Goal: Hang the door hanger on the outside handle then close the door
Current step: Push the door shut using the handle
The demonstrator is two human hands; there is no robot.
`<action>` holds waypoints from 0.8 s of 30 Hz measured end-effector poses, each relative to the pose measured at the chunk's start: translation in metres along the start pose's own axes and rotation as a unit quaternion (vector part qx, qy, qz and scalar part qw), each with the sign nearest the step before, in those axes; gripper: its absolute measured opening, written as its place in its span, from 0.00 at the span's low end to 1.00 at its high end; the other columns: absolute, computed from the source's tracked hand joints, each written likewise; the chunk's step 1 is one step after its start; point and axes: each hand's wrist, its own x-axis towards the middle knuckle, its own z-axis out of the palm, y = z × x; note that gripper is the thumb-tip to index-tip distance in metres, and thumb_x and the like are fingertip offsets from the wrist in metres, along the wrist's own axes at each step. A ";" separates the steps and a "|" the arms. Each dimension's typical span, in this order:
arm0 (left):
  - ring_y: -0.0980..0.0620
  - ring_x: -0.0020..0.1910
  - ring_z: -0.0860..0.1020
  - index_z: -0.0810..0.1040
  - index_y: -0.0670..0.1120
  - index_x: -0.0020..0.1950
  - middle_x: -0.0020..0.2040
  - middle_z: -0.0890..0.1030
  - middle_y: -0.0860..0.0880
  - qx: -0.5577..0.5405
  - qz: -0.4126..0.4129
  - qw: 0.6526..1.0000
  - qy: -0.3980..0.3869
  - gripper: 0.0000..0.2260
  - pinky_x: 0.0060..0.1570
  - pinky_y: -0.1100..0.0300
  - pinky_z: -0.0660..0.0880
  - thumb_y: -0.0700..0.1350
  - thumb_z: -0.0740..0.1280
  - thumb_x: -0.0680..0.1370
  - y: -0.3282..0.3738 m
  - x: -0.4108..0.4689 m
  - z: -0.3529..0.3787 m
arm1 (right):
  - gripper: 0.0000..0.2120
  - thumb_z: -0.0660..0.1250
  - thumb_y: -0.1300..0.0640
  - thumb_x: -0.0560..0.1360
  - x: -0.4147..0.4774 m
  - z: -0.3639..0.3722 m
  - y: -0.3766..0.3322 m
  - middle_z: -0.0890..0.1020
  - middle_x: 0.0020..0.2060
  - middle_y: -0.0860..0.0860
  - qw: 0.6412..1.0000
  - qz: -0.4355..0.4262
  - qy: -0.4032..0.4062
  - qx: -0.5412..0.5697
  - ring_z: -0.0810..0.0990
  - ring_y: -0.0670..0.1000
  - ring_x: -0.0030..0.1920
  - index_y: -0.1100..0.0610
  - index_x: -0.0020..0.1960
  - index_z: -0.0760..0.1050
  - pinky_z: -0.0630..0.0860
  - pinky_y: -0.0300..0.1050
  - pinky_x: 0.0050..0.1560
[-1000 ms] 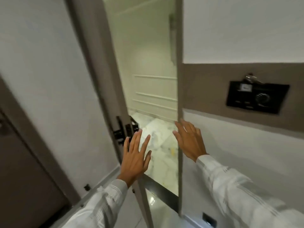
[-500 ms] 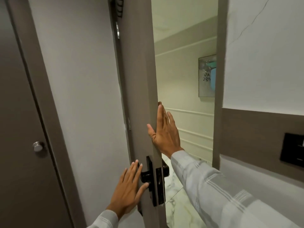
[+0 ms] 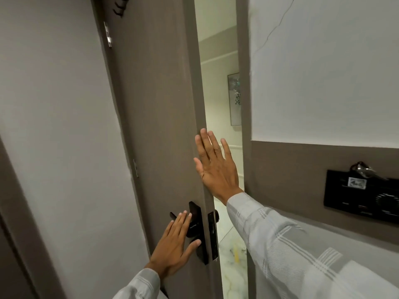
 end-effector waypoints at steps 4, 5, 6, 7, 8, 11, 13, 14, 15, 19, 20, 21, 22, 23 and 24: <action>0.59 0.78 0.36 0.35 0.55 0.78 0.80 0.39 0.55 -0.014 0.021 1.000 -0.004 0.35 0.77 0.57 0.36 0.70 0.44 0.78 0.019 0.033 0.016 | 0.30 0.55 0.54 0.83 0.001 0.006 0.031 0.50 0.80 0.54 0.997 -0.013 -0.025 -0.077 0.47 0.52 0.80 0.60 0.80 0.46 0.44 0.54 0.79; 0.58 0.78 0.36 0.34 0.55 0.77 0.80 0.39 0.54 -0.016 0.030 0.999 -0.010 0.35 0.77 0.57 0.37 0.70 0.43 0.78 0.022 0.042 0.021 | 0.31 0.56 0.56 0.83 0.001 0.007 0.040 0.49 0.80 0.54 0.994 -0.013 -0.040 -0.105 0.46 0.52 0.80 0.60 0.80 0.45 0.45 0.53 0.79; 0.58 0.78 0.36 0.34 0.55 0.77 0.80 0.39 0.54 -0.019 0.038 0.999 -0.013 0.34 0.77 0.57 0.37 0.70 0.43 0.78 0.024 0.050 0.025 | 0.32 0.57 0.57 0.82 0.001 0.008 0.046 0.48 0.80 0.54 0.989 -0.013 -0.056 -0.133 0.46 0.52 0.80 0.61 0.80 0.44 0.44 0.53 0.79; 0.58 0.78 0.36 0.34 0.54 0.77 0.80 0.39 0.54 -0.024 0.051 0.998 -0.014 0.34 0.77 0.56 0.37 0.69 0.43 0.78 0.026 0.061 0.031 | 0.32 0.56 0.58 0.82 0.001 0.009 0.055 0.47 0.80 0.55 0.983 -0.016 -0.072 -0.166 0.45 0.52 0.80 0.61 0.80 0.43 0.43 0.53 0.78; 0.58 0.78 0.37 0.35 0.54 0.77 0.80 0.40 0.54 -0.029 0.062 0.998 -0.013 0.34 0.77 0.56 0.38 0.69 0.44 0.79 0.027 0.070 0.034 | 0.32 0.55 0.59 0.81 0.002 0.010 0.061 0.47 0.80 0.56 0.976 -0.022 -0.087 -0.199 0.44 0.53 0.80 0.62 0.79 0.43 0.42 0.53 0.78; 0.57 0.78 0.38 0.36 0.53 0.77 0.80 0.41 0.52 -0.055 0.087 0.995 -0.016 0.34 0.78 0.56 0.39 0.67 0.46 0.79 0.023 0.098 0.046 | 0.31 0.46 0.62 0.78 0.009 0.013 0.073 0.45 0.80 0.58 0.950 -0.040 -0.128 -0.282 0.42 0.54 0.80 0.64 0.79 0.41 0.37 0.54 0.76; 0.56 0.78 0.38 0.38 0.51 0.78 0.80 0.42 0.51 -0.062 0.094 0.994 -0.009 0.34 0.77 0.56 0.39 0.67 0.47 0.79 0.016 0.115 0.054 | 0.31 0.43 0.62 0.77 0.012 0.015 0.078 0.44 0.80 0.59 0.936 -0.034 -0.154 -0.316 0.41 0.55 0.80 0.64 0.79 0.41 0.37 0.54 0.76; 0.55 0.78 0.38 0.40 0.50 0.79 0.81 0.42 0.49 -0.058 0.096 0.994 -0.004 0.35 0.77 0.55 0.38 0.66 0.47 0.79 0.012 0.122 0.057 | 0.31 0.43 0.61 0.77 0.014 0.017 0.079 0.44 0.80 0.59 0.930 -0.028 -0.164 -0.326 0.41 0.56 0.80 0.65 0.79 0.41 0.37 0.54 0.77; 0.54 0.78 0.38 0.42 0.48 0.79 0.81 0.43 0.48 -0.054 0.097 0.994 0.001 0.35 0.77 0.55 0.38 0.65 0.47 0.79 0.005 0.130 0.060 | 0.31 0.44 0.61 0.78 0.015 0.021 0.079 0.44 0.80 0.60 0.926 -0.023 -0.174 -0.335 0.41 0.56 0.80 0.65 0.79 0.41 0.37 0.54 0.77; 0.49 0.80 0.45 0.47 0.44 0.80 0.81 0.49 0.44 -0.071 0.098 0.992 0.022 0.37 0.78 0.54 0.41 0.67 0.47 0.79 -0.020 0.153 0.068 | 0.31 0.47 0.59 0.79 0.019 0.034 0.075 0.47 0.79 0.61 0.912 0.003 -0.171 -0.372 0.44 0.58 0.80 0.66 0.79 0.43 0.35 0.54 0.75; 0.49 0.80 0.45 0.48 0.44 0.80 0.81 0.49 0.44 -0.084 0.101 0.991 0.024 0.38 0.78 0.54 0.42 0.67 0.47 0.79 -0.021 0.154 0.072 | 0.30 0.46 0.59 0.79 0.021 0.035 0.075 0.47 0.79 0.62 0.908 0.009 -0.174 -0.381 0.44 0.58 0.80 0.66 0.79 0.43 0.35 0.54 0.75; 0.49 0.80 0.45 0.48 0.44 0.80 0.81 0.49 0.44 -0.100 0.101 0.990 0.020 0.37 0.78 0.54 0.42 0.67 0.46 0.79 -0.021 0.154 0.078 | 0.30 0.45 0.59 0.79 0.023 0.036 0.074 0.47 0.79 0.62 0.902 0.012 -0.178 -0.393 0.45 0.58 0.80 0.66 0.79 0.44 0.35 0.55 0.75; 0.50 0.80 0.45 0.47 0.44 0.80 0.81 0.48 0.44 -0.120 0.099 0.988 0.008 0.38 0.77 0.54 0.42 0.68 0.46 0.79 -0.020 0.154 0.086 | 0.30 0.44 0.59 0.78 0.026 0.039 0.073 0.48 0.79 0.62 0.895 0.019 -0.183 -0.407 0.45 0.59 0.80 0.67 0.78 0.44 0.36 0.55 0.75; 0.51 0.80 0.43 0.46 0.45 0.80 0.81 0.47 0.45 -0.141 0.091 0.986 -0.005 0.39 0.77 0.55 0.41 0.69 0.47 0.78 -0.018 0.151 0.093 | 0.29 0.44 0.59 0.79 0.028 0.041 0.072 0.49 0.79 0.63 0.890 0.024 -0.190 -0.413 0.45 0.59 0.80 0.67 0.78 0.45 0.37 0.55 0.76; 0.51 0.79 0.42 0.44 0.45 0.80 0.81 0.46 0.46 -0.164 0.080 0.983 -0.012 0.40 0.77 0.55 0.40 0.70 0.47 0.77 -0.015 0.149 0.101 | 0.29 0.45 0.58 0.80 0.029 0.042 0.072 0.49 0.79 0.63 0.886 0.026 -0.197 -0.419 0.46 0.59 0.79 0.67 0.78 0.46 0.37 0.55 0.76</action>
